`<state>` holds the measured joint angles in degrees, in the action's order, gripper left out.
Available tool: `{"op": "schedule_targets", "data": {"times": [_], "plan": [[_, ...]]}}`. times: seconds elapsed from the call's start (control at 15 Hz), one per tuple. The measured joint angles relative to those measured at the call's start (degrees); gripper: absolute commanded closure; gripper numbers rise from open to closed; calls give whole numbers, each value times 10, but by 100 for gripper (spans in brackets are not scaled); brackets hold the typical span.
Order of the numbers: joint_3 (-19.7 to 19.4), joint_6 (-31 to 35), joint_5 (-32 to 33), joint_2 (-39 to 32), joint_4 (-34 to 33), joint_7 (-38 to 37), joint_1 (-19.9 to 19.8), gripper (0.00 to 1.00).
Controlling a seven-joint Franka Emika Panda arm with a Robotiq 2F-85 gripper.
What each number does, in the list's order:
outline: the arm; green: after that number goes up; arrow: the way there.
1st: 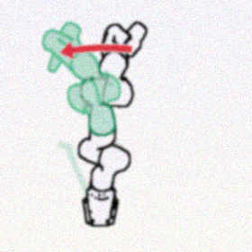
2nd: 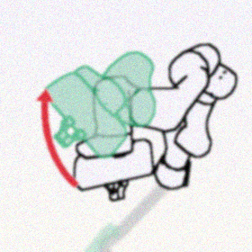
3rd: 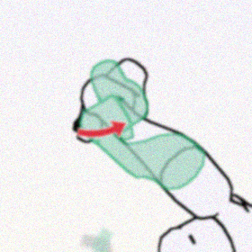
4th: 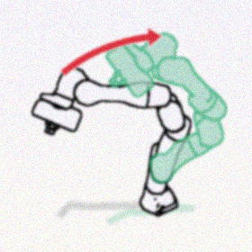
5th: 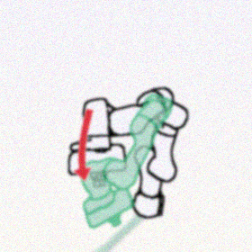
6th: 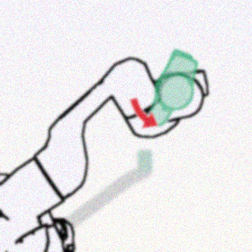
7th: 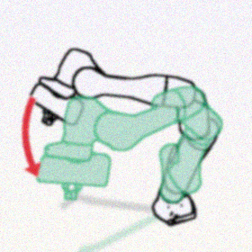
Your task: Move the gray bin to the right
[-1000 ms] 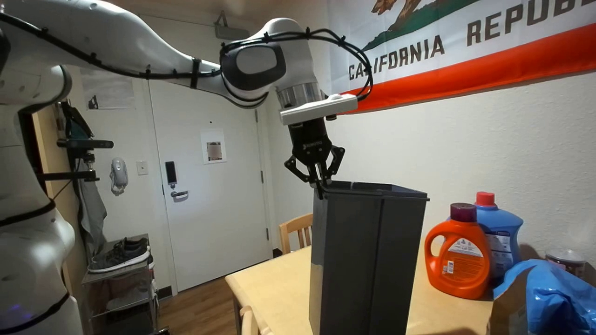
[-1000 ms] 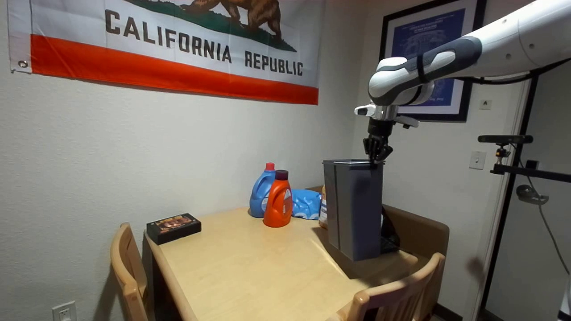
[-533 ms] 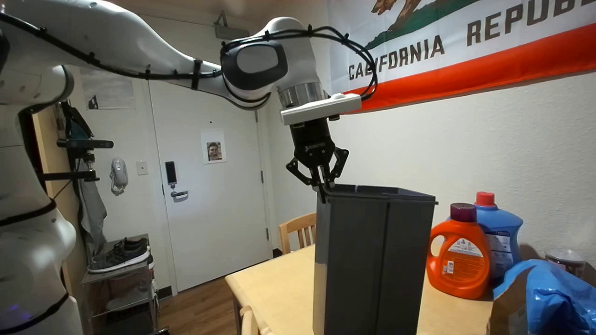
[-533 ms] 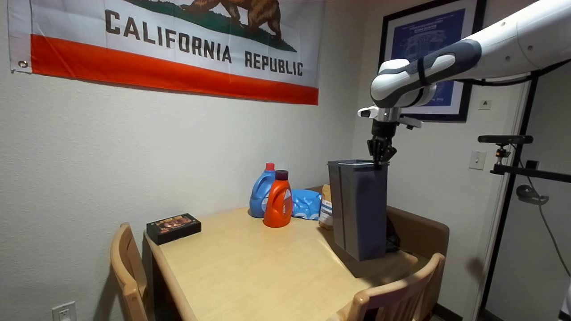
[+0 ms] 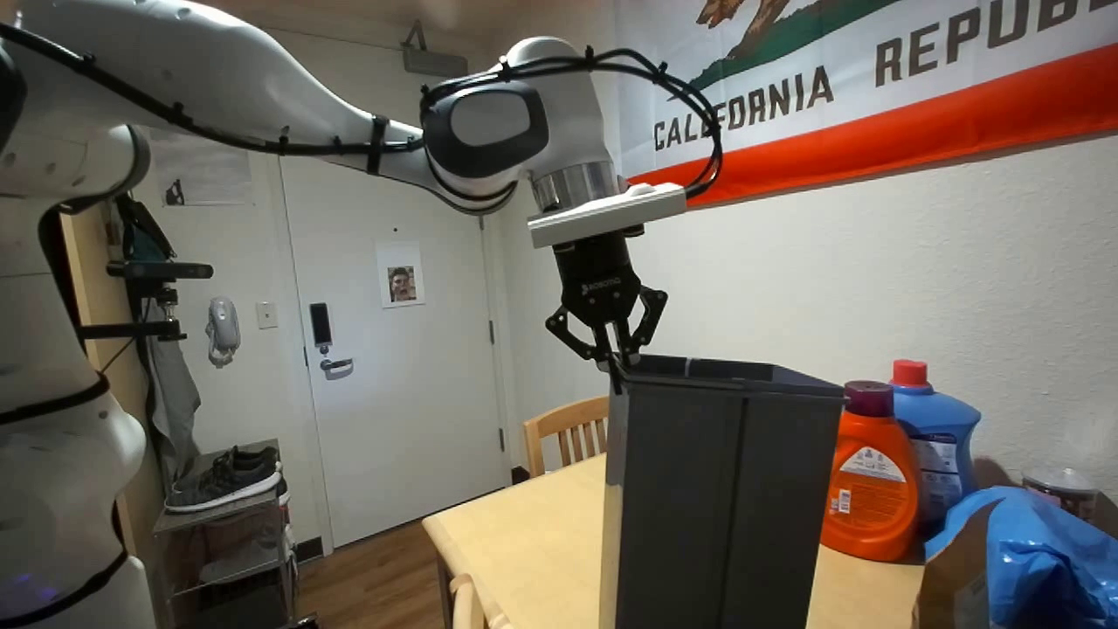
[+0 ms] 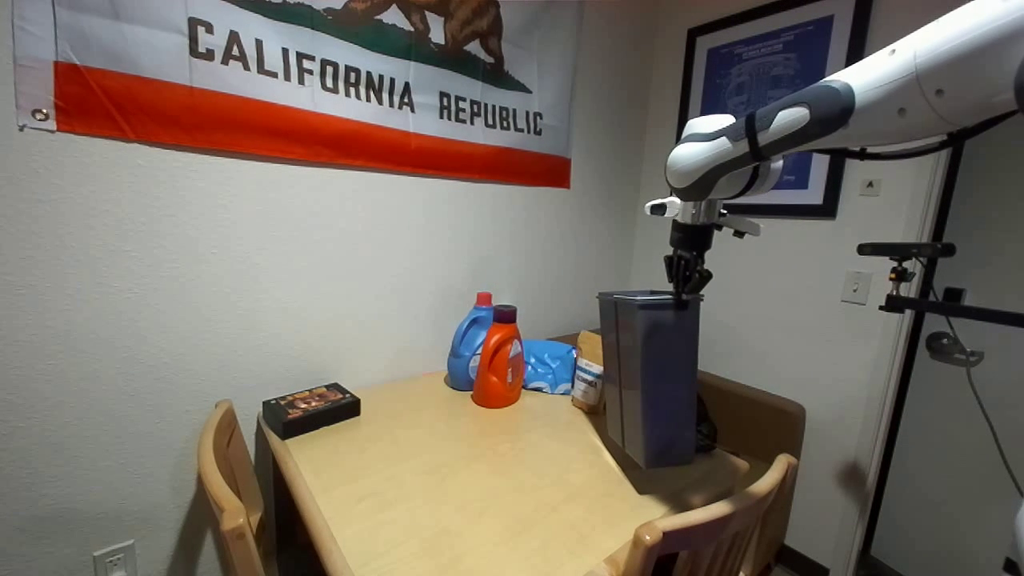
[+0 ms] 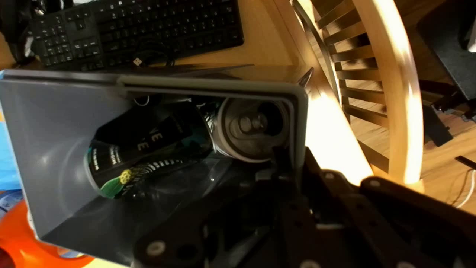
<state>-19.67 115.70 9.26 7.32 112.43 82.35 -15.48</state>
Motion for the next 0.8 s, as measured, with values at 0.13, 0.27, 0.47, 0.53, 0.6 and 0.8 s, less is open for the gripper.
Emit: {"op": "schedule_targets", "data": {"times": [0.13, 0.27, 0.47, 0.53, 0.6, 0.8], "plan": [[1, 15, 0, -5, 0, -11, 1, 97], [3, 34, -1, -10, -1, -23, 2, 97], [10, 62, -2, -13, -5, -45, 4, 97], [13, 70, -2, -13, -8, -52, 6, 97], [16, 74, -2, -13, -12, -56, 8, 97], [23, 68, -2, -15, -21, -62, 12, 90]]}}
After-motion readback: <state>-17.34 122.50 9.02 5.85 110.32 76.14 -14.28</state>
